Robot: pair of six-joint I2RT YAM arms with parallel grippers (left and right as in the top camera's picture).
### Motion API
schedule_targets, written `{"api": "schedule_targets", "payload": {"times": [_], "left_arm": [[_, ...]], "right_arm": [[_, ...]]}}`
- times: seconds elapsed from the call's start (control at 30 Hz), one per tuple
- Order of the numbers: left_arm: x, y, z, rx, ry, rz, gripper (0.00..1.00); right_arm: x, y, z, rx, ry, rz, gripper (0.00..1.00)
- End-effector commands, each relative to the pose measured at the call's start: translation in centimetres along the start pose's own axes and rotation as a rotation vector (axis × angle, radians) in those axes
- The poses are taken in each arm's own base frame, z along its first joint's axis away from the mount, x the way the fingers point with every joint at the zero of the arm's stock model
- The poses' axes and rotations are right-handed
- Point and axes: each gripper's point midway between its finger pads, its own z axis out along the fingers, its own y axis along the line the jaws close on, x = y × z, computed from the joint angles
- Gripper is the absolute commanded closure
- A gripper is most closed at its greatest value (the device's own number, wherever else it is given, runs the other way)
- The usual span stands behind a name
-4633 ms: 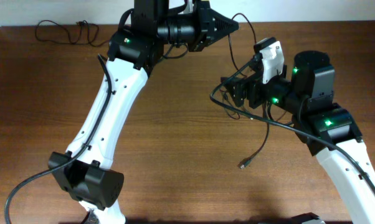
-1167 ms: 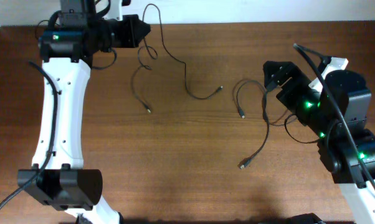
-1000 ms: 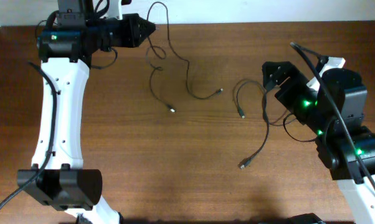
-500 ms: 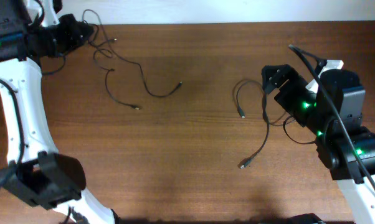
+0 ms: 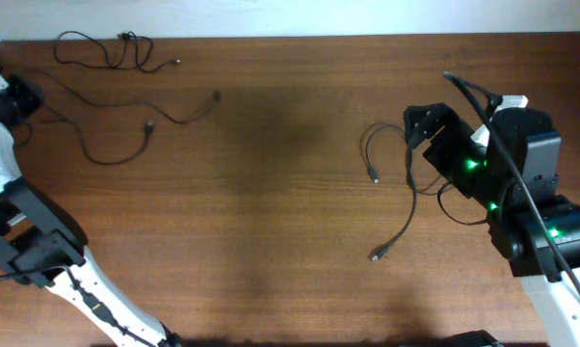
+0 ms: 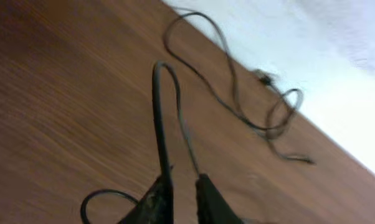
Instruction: Untangle cables
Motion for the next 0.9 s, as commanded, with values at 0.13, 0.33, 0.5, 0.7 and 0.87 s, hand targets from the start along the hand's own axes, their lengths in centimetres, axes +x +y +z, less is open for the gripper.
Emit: {"api": "schedule_targets", "payload": {"times": [0.13, 0.33, 0.5, 0.7, 0.87], "left_arm": [[-0.5, 4.2, 0.8, -0.173, -0.043, 0.053, 0.01], [-0.8, 4.2, 0.8, -0.172, -0.054, 0.056, 0.01], [2.4, 12.3, -2.5, -0.706, 0.077, 0.091, 0.07], [5.4, 12.9, -2.0, -0.671, 0.199, 0.107, 0.01], [1.4, 6.9, -1.5, -0.433, 0.083, 0.12, 0.01]], "right_arm": [[0.4, -1.1, 2.2, 0.056, 0.04, -0.005, 0.01], [0.5, -1.3, 2.5, 0.065, 0.048, -0.004, 0.02], [0.6, -1.4, 2.5, 0.069, 0.052, -0.003, 0.02], [0.9, -1.8, 2.4, 0.084, 0.063, -0.001, 0.02], [1.1, -1.9, 2.4, 0.091, 0.069, 0.0, 0.02]]}}
